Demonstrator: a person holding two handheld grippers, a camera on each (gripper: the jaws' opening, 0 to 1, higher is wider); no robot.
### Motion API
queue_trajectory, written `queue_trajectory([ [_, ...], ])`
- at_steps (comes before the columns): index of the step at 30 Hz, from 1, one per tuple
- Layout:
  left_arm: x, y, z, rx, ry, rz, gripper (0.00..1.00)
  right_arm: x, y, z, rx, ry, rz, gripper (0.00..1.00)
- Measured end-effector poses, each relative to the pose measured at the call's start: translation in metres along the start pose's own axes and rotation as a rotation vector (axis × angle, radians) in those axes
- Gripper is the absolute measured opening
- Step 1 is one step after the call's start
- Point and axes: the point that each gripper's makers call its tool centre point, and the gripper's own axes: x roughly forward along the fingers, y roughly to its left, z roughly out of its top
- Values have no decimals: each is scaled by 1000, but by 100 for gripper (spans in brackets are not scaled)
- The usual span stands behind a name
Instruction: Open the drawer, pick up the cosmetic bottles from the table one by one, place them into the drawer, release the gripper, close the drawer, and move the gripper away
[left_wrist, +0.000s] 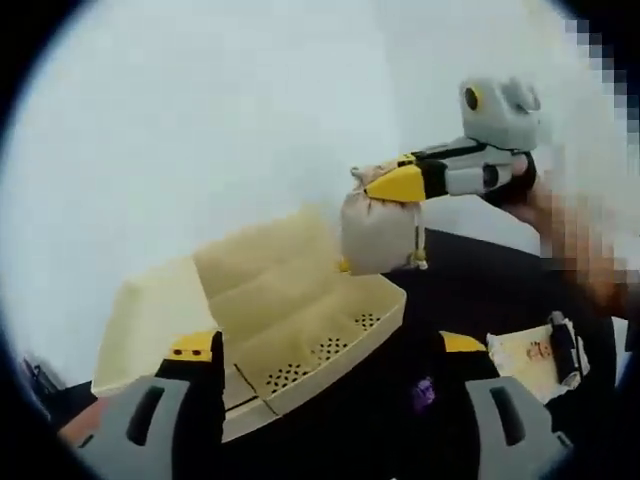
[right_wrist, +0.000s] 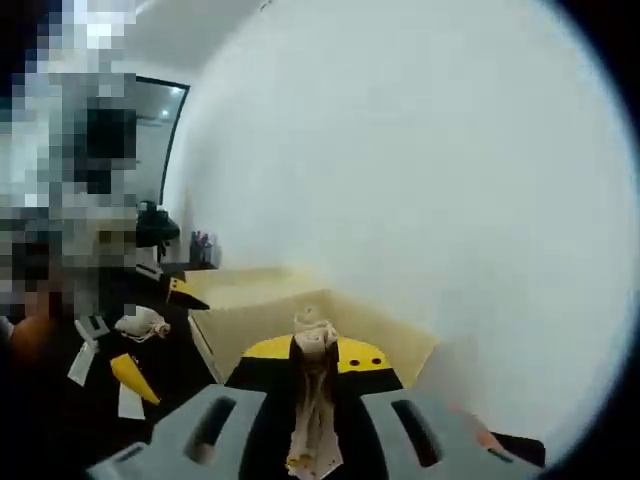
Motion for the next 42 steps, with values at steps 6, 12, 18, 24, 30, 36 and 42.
queue_trajectory([
  [6, 5, -11, 14, 51, 15, -14, 80, 8, -3, -3, 23, 2, 17, 10],
  [12, 19, 2, 28, 43, 18, 0, 78, 18, -9, -6, 15, 4, 35, 10],
  [18, 24, 7, 56, 44, -8, 25, 76, 33, -11, -8, 4, 4, 18, 10],
  [24, -1, 16, 71, 75, 46, 55, 76, 50, -19, 1, 14, -24, 28, 10],
  [30, -24, 27, 68, -77, 61, 134, 74, 62, -14, 7, -39, -57, 79, 10],
  [36, -31, 17, 36, -138, 92, 193, 74, 70, -28, 12, -92, -39, 74, 10],
  [42, -19, -1, 21, -159, 88, 121, 80, 81, -40, 15, -63, -47, 84, 10],
])
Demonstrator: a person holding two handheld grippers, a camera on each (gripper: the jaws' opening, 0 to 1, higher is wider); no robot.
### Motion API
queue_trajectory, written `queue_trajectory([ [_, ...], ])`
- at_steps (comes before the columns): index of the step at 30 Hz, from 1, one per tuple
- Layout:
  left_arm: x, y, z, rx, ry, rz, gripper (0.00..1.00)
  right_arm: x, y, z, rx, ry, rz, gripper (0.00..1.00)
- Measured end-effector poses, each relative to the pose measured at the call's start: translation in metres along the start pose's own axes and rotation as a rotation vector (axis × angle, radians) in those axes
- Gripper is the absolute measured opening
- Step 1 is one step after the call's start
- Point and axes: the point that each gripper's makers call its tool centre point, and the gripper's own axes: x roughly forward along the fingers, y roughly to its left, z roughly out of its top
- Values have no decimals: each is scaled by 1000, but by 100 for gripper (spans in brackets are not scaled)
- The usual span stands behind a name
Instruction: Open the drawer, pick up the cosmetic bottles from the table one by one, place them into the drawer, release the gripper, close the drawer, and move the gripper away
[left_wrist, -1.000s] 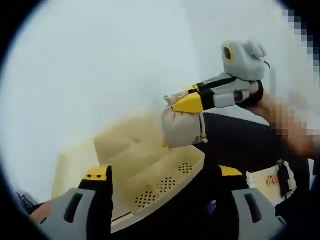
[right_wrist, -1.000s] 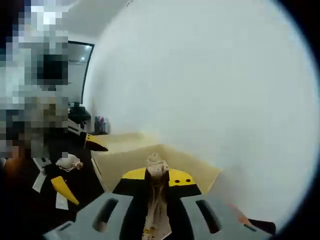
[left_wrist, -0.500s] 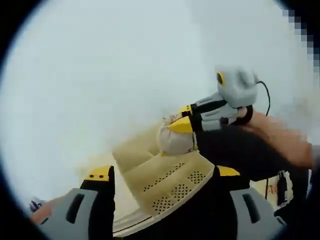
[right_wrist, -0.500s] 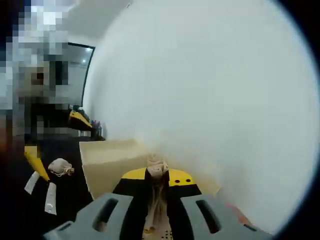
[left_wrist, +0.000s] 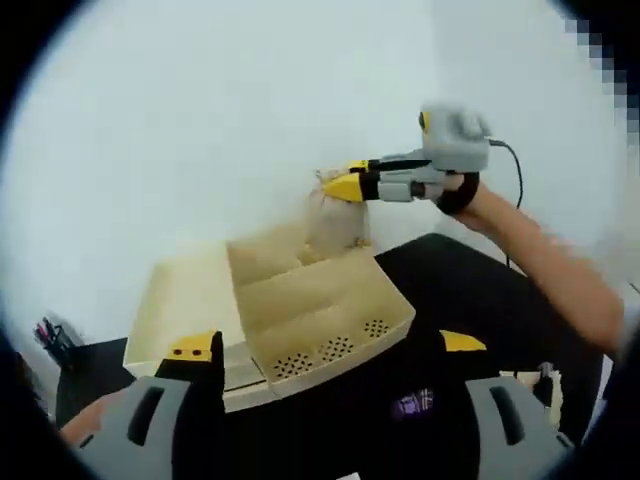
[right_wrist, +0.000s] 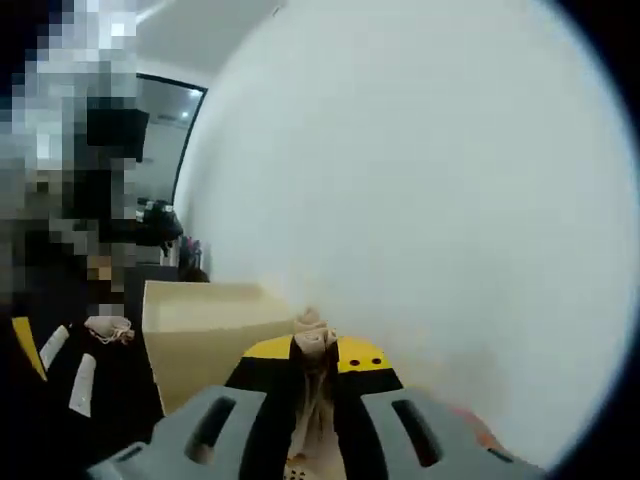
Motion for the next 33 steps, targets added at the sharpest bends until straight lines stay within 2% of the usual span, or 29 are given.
queue_trajectory([
  [1, 0, -1, 0, -11, -6, -8, 80, 2, 1, -1, 23, -5, 21, 10],
  [3, -1, 1, -1, -13, -17, 0, 78, 5, -5, -4, 47, 5, 21, 10],
  [7, -5, 5, -6, 23, -21, 29, 75, 14, -14, -9, 22, 27, 17, 10],
  [11, -12, 9, 5, 10, -69, 33, 76, 21, -18, -12, 10, 34, 49, 10],
  [15, -10, 12, 11, 34, -86, 67, 75, 29, -21, -21, 5, 58, 46, 10],
  [20, -1, 4, 10, 43, -80, 23, 74, 36, -28, -35, -50, 109, 28, 10],
  [24, 5, 4, 8, 56, -71, 21, 73, 42, -35, -41, -71, 139, 10, 10],
  [28, 4, 1, 7, 55, -72, 9, 72, 48, -38, -40, -102, 140, 11, 10],
  [33, 6, 1, 4, 62, -66, 7, 72, 52, -37, -40, -97, 127, 19, 10],
])
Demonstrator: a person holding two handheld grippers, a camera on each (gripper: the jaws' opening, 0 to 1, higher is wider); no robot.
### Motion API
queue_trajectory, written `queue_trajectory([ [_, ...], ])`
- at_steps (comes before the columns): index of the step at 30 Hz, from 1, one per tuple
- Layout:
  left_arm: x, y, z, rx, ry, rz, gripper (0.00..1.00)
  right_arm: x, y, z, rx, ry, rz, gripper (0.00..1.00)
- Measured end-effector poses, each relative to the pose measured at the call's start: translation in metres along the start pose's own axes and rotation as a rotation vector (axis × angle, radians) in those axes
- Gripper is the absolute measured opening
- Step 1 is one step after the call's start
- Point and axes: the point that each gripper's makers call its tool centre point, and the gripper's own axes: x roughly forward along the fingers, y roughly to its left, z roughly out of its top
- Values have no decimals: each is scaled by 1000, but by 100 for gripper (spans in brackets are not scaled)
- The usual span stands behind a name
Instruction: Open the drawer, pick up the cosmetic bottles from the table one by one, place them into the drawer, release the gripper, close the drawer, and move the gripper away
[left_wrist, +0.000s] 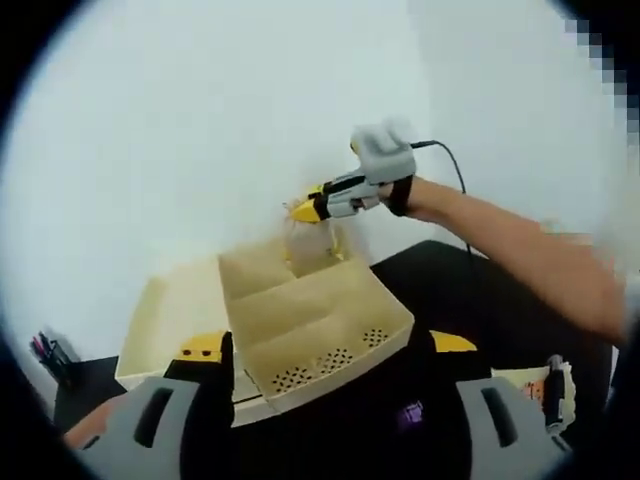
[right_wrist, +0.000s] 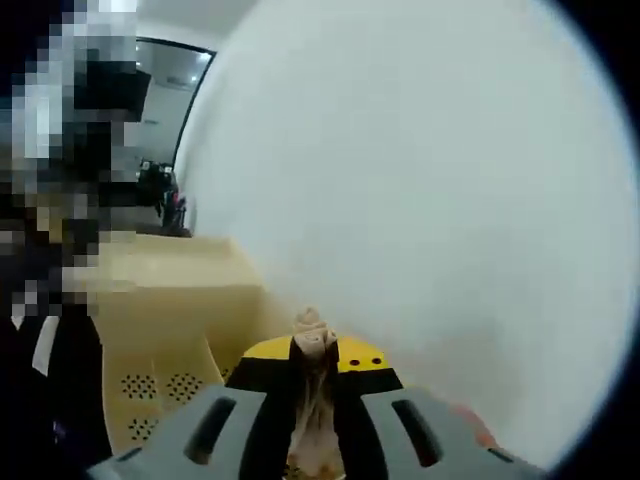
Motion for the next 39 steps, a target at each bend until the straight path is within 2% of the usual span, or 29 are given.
queue_trajectory([
  [4, 0, 1, -1, 4, 3, 3, 71, 3, 1, -9, -6, 15, 4, 10],
  [11, 6, -1, -5, 19, 15, 1, 71, 0, -5, -20, 40, 26, -21, 10],
  [15, 8, -2, -6, 24, 22, -4, 70, -5, -5, -24, 36, 20, -19, 10],
  [20, 8, -6, -4, 34, 19, -10, 70, 1, -6, -27, 2, 17, -26, 10],
  [28, 10, -1, -5, 44, 29, -2, 69, 15, 3, -34, -21, 17, 4, 10],
  [33, 11, -1, -6, 50, 32, -3, 68, 18, 8, -51, -5, 50, 31, 10],
  [39, 12, 0, -6, 53, 34, -3, 68, 18, 7, -53, 29, 55, 34, 14],
])
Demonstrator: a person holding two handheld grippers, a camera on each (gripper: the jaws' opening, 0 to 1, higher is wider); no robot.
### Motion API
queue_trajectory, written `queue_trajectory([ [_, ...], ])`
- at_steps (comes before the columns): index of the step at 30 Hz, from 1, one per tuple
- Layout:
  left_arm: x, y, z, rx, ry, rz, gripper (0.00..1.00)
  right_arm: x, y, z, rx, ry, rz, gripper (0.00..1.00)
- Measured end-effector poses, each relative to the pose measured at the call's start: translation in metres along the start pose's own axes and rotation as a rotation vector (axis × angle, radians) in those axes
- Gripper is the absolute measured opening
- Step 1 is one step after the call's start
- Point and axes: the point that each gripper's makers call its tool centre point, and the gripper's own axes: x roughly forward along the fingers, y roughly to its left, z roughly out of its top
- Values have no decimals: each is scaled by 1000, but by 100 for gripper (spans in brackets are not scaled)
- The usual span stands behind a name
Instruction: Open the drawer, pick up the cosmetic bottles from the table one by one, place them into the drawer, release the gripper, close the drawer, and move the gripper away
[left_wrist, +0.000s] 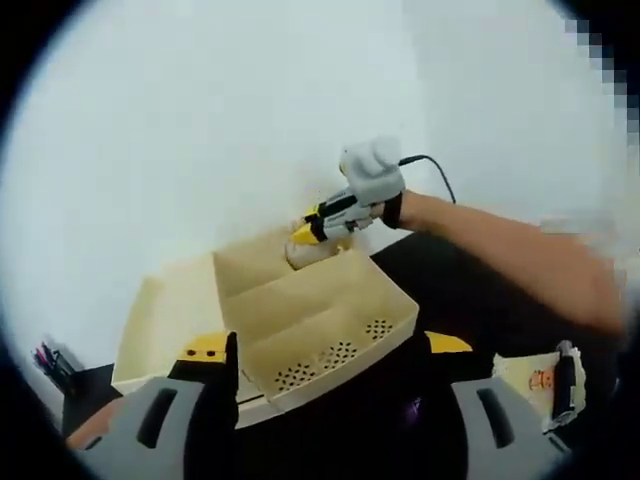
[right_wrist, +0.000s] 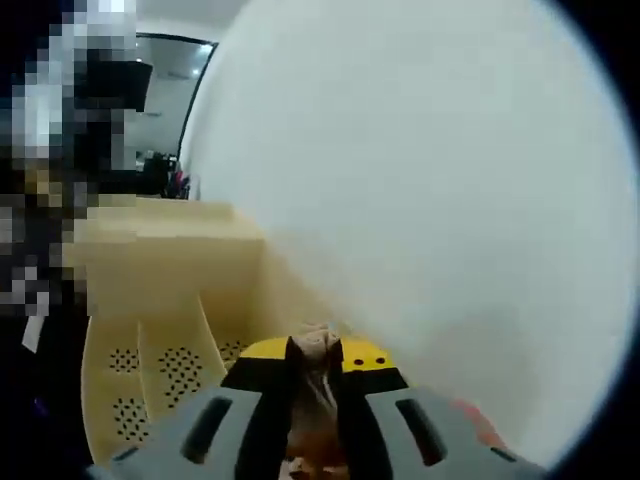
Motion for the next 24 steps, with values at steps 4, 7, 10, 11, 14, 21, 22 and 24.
queue_trajectory([
  [4, 0, -1, -2, 3, 3, -1, 68, -3, -3, 7, 1, -17, -16, 15],
  [7, 1, -1, -2, 5, 4, -1, 68, -8, -6, 17, 21, -46, -24, 15],
  [10, 1, 0, -2, 8, 5, -1, 68, -12, -8, 23, 22, -57, -34, 15],
  [11, 1, -1, -2, 9, 6, -1, 68, -13, -8, 26, 32, -66, -30, 15],
  [14, 1, -1, -2, 12, 6, -4, 68, -15, -8, 29, 44, -71, -26, 14],
  [21, 0, -1, -3, 5, 7, -8, 67, -17, -3, 26, 39, -54, -21, 14],
  [22, 1, -1, -3, 2, 5, -9, 67, -18, -3, 25, 35, -47, -21, 14],
  [24, 1, -3, -4, 4, 10, -16, 67, -21, -2, 23, 17, -26, -29, 14],
])
